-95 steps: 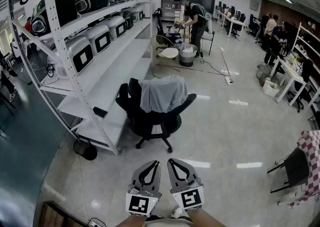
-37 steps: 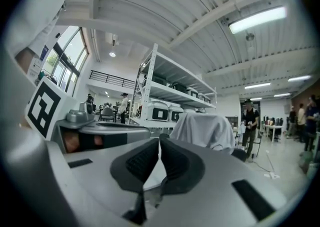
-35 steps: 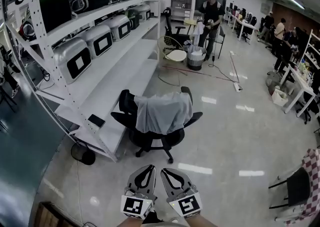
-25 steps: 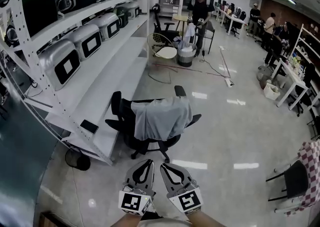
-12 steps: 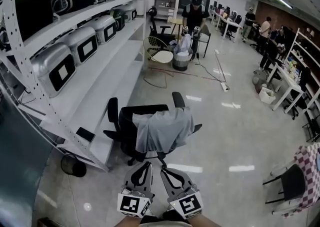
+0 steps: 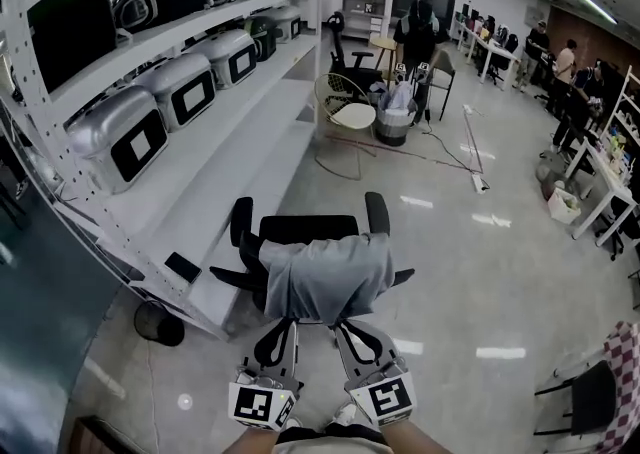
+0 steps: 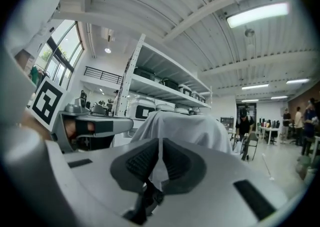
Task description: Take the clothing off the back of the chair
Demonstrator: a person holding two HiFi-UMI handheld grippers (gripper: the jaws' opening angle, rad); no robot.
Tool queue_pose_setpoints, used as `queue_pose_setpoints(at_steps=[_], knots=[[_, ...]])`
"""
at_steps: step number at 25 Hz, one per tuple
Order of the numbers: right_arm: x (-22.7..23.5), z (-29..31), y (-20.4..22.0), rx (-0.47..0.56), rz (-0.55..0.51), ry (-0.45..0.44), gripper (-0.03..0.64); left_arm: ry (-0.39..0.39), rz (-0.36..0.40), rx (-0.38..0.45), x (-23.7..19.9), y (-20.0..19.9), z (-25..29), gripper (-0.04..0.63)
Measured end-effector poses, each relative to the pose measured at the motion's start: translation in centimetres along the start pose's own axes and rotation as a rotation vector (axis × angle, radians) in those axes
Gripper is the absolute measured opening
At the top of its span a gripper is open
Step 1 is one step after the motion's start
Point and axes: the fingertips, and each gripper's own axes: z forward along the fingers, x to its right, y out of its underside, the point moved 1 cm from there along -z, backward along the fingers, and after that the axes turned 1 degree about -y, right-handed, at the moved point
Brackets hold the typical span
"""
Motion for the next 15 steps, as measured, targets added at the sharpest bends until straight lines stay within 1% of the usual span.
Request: queue_pose_setpoints(at_steps=[3, 5, 6, 7, 8, 10, 11, 13, 15], knots=[[1.8, 0.0, 0.5, 0.002, -0.001, 0.002, 0.021, -0.039, 0.02, -0.009, 0.0, 0.3, 1.2, 0.021], [3.7, 0.3, 1.0, -0.015, -0.003, 0.036, 0.023, -0.067, 0.039, -0.02, -0.2, 0.5, 2.3, 0.022], [4.7, 0.7, 1.1, -0.022, -0.007, 0.058, 0.044, -0.078, 0.048, -0.026, -0.4, 0.5, 2.8, 0.039], [5.6, 1.0, 1.2, -0.027, -0.012, 0.08, 0.126, -0.086, 0.054, -0.035, -0.7, 0.6, 3.2, 0.109], [6.4, 1.2, 1.3, -0.031, -0.016, 0.101, 0.19, -0.091, 0.057, -0.047, -0.9, 0.7, 3.4, 0.153], [7.5, 1.7, 1.1, -0.032, -0.021, 0.138, 0.196, -0.097, 0.062, -0.067, -1.6, 1.1, 3.9, 0.163], [8.0, 2.1, 1.2, -0.036, -0.018, 0.154, 0.206, -0.096, 0.062, -0.078, -2.0, 1.3, 4.3, 0.178], [8.7, 3.1, 1.8, -0.065, 0.0, 0.171, 0.262, -0.085, 0.051, -0.102, -2.5, 1.9, 5.1, 0.244], [9.2, 3.9, 2.8, -0.103, 0.018, 0.174, 0.292, -0.073, 0.048, -0.123, -2.8, 2.2, 6.0, 0.273]])
